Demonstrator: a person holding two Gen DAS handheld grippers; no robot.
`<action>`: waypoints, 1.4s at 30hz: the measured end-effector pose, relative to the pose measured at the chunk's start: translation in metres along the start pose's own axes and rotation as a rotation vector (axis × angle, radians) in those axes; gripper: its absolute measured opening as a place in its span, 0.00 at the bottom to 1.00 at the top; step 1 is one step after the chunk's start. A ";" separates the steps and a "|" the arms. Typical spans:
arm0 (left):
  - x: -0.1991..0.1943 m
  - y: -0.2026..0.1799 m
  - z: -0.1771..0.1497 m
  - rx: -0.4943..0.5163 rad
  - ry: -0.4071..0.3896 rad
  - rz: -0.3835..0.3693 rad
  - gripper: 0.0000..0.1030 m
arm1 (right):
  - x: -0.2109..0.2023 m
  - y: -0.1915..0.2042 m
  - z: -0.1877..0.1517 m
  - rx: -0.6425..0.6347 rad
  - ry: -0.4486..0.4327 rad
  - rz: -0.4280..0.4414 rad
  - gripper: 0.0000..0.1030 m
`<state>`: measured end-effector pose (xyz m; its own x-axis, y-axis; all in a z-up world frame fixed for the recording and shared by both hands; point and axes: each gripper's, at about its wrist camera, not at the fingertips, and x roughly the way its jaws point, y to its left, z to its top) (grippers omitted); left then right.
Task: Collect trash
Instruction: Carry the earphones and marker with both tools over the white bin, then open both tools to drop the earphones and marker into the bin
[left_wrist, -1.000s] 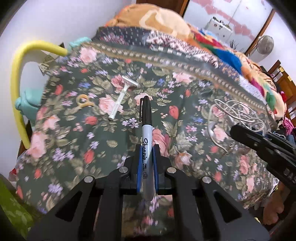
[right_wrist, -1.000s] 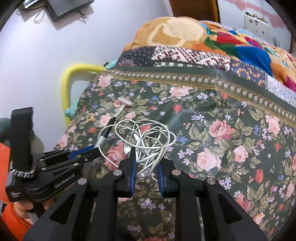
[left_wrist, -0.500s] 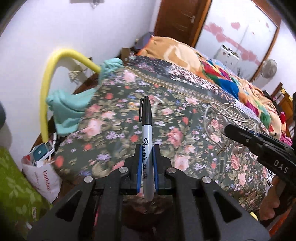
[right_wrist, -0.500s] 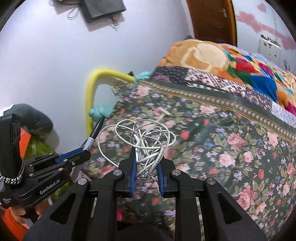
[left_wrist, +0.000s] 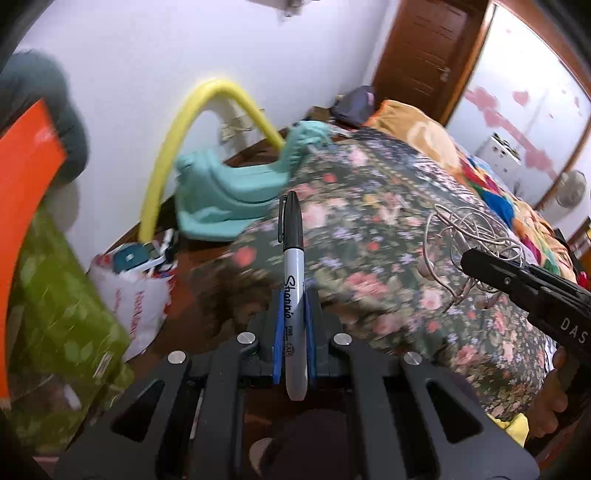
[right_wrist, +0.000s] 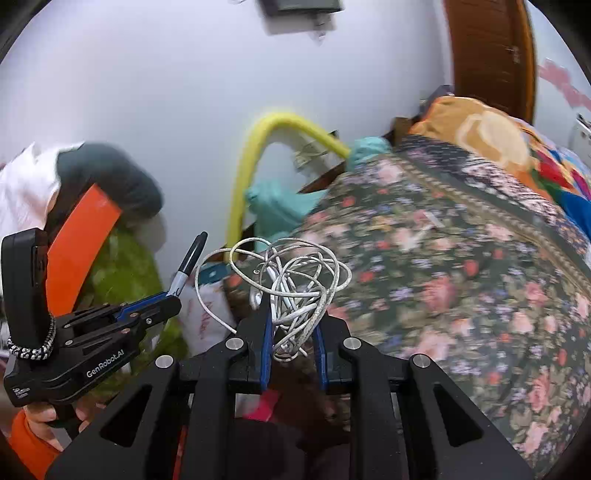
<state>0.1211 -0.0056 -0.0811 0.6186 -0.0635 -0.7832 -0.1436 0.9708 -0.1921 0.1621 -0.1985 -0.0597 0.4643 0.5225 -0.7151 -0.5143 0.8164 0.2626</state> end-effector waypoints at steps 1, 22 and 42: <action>-0.002 0.009 -0.004 -0.014 0.001 0.009 0.09 | 0.004 0.006 -0.001 -0.010 0.006 0.006 0.17; 0.016 0.146 -0.120 -0.193 0.159 0.138 0.09 | 0.114 0.156 -0.065 -0.258 0.269 0.107 0.17; 0.121 0.230 -0.182 -0.390 0.405 0.121 0.15 | 0.222 0.181 -0.101 -0.260 0.554 0.099 0.17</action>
<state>0.0224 0.1675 -0.3278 0.2461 -0.1154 -0.9623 -0.5166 0.8245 -0.2310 0.0990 0.0399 -0.2363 -0.0018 0.3308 -0.9437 -0.7270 0.6475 0.2284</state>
